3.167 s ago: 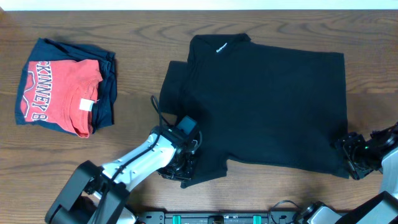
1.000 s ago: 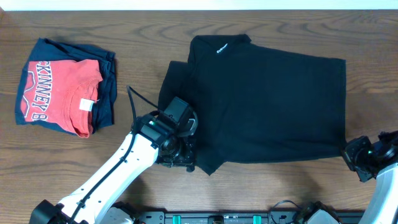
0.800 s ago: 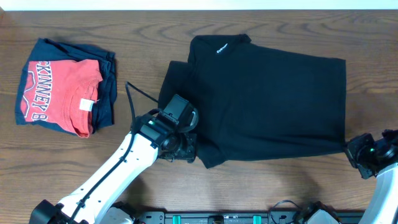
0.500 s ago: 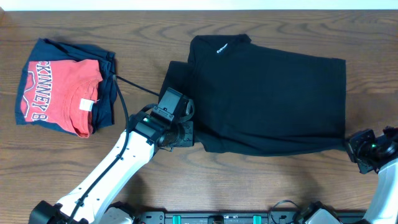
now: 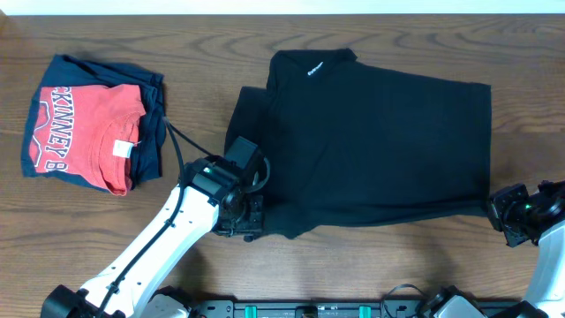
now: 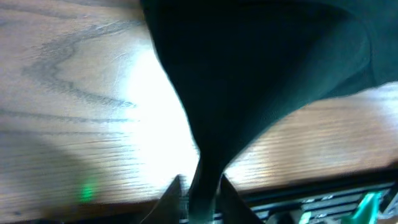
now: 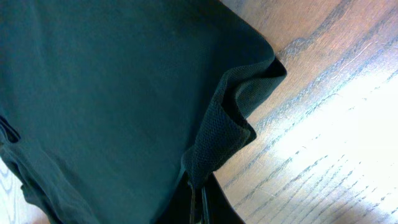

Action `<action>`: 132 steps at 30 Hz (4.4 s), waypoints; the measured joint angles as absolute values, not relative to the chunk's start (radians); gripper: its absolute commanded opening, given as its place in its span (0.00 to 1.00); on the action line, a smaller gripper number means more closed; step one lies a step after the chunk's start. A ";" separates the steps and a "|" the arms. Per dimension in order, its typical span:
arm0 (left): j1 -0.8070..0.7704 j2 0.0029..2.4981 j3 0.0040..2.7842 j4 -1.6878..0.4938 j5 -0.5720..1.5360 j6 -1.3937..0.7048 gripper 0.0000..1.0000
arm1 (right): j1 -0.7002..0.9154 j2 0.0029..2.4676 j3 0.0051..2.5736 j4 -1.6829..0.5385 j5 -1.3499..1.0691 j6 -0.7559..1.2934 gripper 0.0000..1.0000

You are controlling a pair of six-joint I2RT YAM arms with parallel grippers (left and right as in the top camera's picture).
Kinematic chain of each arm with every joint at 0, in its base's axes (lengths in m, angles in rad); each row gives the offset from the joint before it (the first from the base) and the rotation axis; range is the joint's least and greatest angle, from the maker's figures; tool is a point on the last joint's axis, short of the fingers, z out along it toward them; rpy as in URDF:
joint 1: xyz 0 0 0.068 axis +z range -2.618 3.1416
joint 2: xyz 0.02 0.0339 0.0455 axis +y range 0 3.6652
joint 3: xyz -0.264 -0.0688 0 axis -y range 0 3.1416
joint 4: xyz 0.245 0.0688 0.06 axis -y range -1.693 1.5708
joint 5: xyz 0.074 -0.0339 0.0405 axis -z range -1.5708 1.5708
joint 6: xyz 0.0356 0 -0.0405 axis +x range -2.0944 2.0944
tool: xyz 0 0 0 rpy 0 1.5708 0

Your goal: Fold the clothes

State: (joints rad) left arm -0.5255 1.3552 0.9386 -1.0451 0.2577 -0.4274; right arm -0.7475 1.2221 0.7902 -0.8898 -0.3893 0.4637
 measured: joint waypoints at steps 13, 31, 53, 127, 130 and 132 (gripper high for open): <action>-0.713 1.356 0.899 -0.875 0.276 -0.450 0.52 | -0.748 1.222 0.790 -0.891 -0.389 0.464 0.01; -0.739 1.572 0.838 -0.719 0.203 -0.478 0.61 | -0.748 1.222 0.790 -0.898 -0.389 0.463 0.01; -0.682 1.643 0.838 -0.706 0.271 -0.394 0.31 | -0.748 1.222 0.790 -0.921 -0.390 0.464 0.01; -0.724 1.629 0.890 -0.675 0.368 -0.574 0.63 | -0.748 1.222 0.790 -0.934 -0.390 0.408 0.02; -0.724 1.641 0.889 -0.721 0.371 -0.604 0.63 | -0.748 1.222 0.790 -0.934 -0.390 0.408 0.02; -0.723 1.641 0.888 -0.753 0.369 -0.607 0.67 | -0.748 1.222 0.790 -0.934 -0.390 0.408 0.02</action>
State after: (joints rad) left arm -0.7235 1.6413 0.8883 -0.7528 0.3695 -0.6067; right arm -0.7475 1.2224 0.7902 -0.9337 -0.3901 0.4084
